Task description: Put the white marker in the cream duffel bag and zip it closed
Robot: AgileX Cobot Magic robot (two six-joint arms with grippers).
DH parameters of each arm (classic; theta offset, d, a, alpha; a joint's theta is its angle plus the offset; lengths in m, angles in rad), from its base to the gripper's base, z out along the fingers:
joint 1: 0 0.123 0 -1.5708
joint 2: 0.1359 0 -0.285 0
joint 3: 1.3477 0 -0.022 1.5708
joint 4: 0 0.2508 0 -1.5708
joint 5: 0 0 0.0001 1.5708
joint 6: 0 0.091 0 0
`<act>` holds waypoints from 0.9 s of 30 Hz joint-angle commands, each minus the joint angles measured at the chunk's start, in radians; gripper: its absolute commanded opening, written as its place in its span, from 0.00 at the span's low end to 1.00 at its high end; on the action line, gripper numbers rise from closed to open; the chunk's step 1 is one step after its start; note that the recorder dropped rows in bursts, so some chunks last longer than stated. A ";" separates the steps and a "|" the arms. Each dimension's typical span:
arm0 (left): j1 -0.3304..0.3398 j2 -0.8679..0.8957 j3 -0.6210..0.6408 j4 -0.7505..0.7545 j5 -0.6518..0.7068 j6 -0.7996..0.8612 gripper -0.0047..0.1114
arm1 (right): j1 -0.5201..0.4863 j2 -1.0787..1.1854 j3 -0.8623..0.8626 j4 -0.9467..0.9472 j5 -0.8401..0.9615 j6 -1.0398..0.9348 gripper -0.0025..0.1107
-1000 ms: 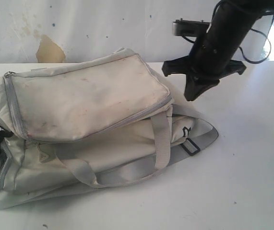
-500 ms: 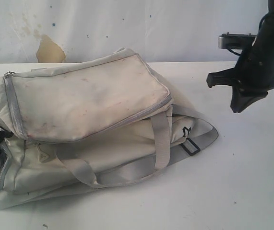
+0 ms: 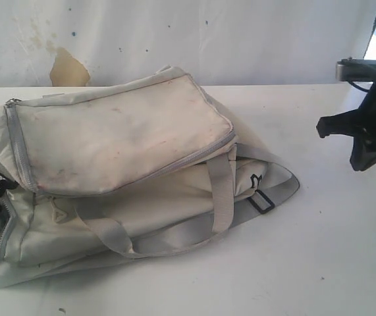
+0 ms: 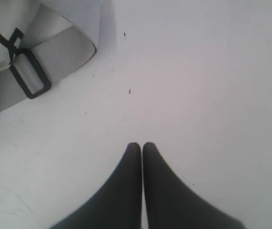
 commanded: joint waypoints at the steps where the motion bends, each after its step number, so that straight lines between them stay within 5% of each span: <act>1: -0.018 -0.009 0.030 0.002 -0.025 0.000 0.04 | -0.006 -0.051 0.052 -0.016 -0.045 -0.017 0.02; 9: -0.083 -0.009 0.084 0.041 -0.062 -0.002 0.04 | -0.008 -0.103 0.112 -0.066 -0.055 -0.017 0.02; 27: -0.083 -0.097 0.084 0.041 -0.072 -0.002 0.04 | -0.097 -0.166 0.134 -0.051 -0.064 -0.028 0.02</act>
